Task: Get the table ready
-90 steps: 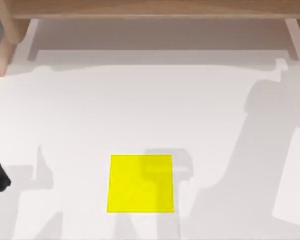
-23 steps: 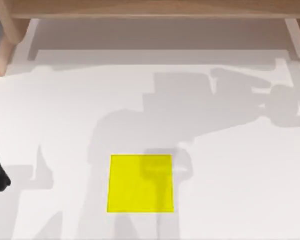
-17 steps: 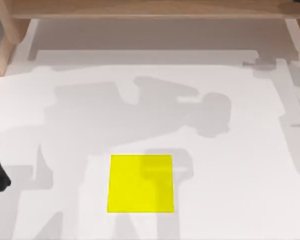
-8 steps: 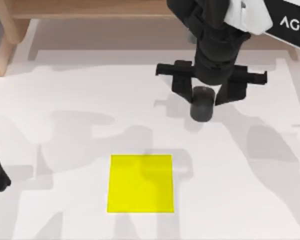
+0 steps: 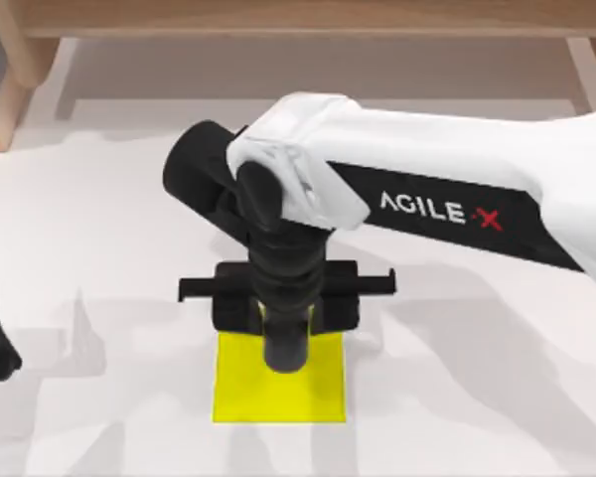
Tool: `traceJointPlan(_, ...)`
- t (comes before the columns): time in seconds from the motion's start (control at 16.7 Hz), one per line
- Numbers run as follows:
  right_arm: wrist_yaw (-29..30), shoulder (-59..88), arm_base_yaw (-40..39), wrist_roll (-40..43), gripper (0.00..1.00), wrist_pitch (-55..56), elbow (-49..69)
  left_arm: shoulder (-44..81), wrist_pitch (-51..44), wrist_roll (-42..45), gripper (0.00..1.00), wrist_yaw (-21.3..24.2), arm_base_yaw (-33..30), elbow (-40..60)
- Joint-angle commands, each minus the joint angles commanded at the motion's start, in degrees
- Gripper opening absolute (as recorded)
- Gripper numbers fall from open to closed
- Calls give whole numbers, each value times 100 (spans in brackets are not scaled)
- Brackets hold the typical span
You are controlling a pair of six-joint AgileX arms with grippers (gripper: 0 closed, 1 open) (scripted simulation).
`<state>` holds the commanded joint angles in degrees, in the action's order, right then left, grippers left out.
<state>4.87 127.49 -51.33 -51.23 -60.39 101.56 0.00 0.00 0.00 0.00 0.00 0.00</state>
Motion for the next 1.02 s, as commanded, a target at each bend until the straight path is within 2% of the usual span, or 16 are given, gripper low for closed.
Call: traceJointPlan(1.02, -2, -105, -102, -70, 0, 113, 78, 0, 0, 0, 100, 0, 0, 0)
